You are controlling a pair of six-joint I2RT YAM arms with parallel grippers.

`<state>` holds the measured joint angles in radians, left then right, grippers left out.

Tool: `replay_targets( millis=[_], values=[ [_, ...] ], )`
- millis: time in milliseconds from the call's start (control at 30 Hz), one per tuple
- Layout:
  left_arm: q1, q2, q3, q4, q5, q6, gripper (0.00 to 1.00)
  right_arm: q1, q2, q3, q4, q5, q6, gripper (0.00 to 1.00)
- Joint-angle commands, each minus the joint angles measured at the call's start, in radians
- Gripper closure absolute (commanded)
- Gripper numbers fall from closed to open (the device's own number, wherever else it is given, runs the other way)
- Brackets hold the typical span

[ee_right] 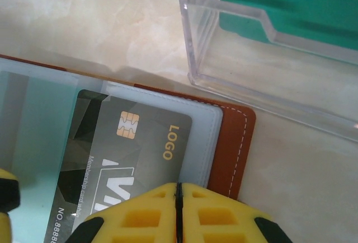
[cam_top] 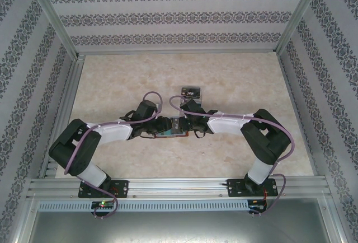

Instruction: Take the credit cards out of the card holder

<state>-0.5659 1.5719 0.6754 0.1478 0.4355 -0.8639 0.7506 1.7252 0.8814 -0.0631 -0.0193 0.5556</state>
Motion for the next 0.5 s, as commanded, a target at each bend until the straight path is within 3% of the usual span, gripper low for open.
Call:
replay_targets(
  millis=[0,467],
  values=[
    [-0.019,0.034,0.031,0.033,-0.002,-0.017,0.68,0.010,0.023,-0.019,0.006,-0.025,0.024,0.89],
    [-0.019,0.090,0.033,0.044,-0.005,-0.047,0.73,0.012,0.020,-0.018,0.006,-0.025,0.025,0.89]
  ],
)
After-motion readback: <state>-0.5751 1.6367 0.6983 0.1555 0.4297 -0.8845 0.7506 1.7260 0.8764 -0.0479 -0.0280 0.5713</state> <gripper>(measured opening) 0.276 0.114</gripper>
